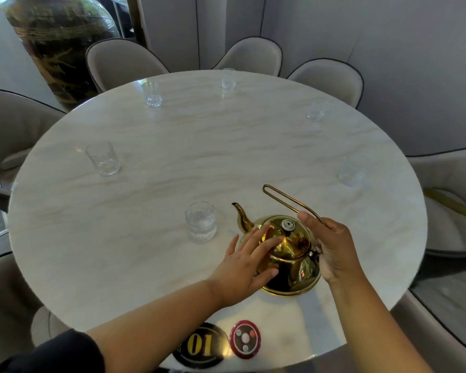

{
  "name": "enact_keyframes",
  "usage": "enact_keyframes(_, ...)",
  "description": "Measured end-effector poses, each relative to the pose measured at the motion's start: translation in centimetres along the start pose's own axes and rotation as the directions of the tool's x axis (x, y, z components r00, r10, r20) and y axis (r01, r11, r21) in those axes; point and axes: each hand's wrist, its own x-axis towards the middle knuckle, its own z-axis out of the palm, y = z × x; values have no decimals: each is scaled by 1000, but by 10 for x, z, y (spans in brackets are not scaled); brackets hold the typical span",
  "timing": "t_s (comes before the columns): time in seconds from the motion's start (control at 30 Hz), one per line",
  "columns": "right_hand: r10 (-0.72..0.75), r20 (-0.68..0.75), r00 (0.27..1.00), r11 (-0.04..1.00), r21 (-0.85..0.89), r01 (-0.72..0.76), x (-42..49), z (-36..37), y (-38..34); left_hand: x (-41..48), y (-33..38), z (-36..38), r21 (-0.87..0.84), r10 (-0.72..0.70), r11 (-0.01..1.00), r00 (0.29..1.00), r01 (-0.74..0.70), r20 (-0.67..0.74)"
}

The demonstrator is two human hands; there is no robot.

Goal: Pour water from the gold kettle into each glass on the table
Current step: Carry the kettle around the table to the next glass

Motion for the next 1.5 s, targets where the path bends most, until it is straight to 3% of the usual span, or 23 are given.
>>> enact_keyframes(0.2,-41,-67,997,998,35,44,-57,-6,-16,-24,26,-4,7,132,991,989,-132,-59)
enact_keyframes(0.4,-84,-252,964,994,44,98,-138,0,-29,-66,52,-10,-7,315,949,949,-315,-18)
enact_keyframes(0.73,-136,-522,842,978,68,199,-312,18,-30,-171,97,3,-100,594,804,801,-587,78)
enact_keyframes(0.9,-124,-679,723,965,86,246,-386,6,-22,-211,131,24,-174,717,696,689,-696,107)
enact_keyframes(1.27,-143,-796,588,967,14,254,-506,-82,-18,-265,238,104,-304,792,611,568,-731,224)
enact_keyframes(1.5,-169,-788,592,970,-25,243,-562,-183,-35,-280,334,170,-347,797,601,575,-720,187)
